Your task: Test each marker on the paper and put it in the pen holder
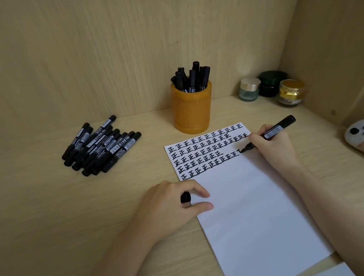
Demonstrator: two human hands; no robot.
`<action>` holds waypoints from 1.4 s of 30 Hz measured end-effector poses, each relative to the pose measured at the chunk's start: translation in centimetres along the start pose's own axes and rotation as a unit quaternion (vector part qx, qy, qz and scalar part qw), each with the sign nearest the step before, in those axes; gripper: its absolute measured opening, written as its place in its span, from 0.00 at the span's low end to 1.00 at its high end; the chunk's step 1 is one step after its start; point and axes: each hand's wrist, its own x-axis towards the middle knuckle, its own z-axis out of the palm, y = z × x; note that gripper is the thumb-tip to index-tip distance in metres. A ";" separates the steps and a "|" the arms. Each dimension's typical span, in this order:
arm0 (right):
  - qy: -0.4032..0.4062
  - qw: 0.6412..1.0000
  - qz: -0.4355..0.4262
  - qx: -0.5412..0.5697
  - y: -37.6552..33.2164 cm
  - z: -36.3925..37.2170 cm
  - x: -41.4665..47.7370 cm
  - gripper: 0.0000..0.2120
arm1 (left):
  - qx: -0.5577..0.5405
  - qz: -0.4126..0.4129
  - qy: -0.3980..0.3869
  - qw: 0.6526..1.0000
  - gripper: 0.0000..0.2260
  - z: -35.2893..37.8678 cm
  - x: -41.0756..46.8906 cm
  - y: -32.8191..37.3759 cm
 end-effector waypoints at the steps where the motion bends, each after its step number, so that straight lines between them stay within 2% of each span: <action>1: 0.001 1.000 -0.001 -0.002 -0.1 0.0 0.0 0.13 | 0.000 0.001 -0.002 1.000 0.08 0.0 0.0 0.0; 20: 0.008 0.999 0.004 0.053 0.4 0.0 0.1 0.15 | 0.003 0.007 0.005 1.000 0.09 0.1 0.1 -0.3; 36: -0.001 1.000 0.000 0.025 0.0 -0.1 -0.2 0.14 | 0.006 0.004 0.009 1.000 0.09 0.2 0.1 -0.4; 42: -0.019 1.000 -0.010 -0.004 0.0 0.0 -0.3 0.09 | 0.013 0.000 0.009 1.000 0.09 0.3 0.1 -0.4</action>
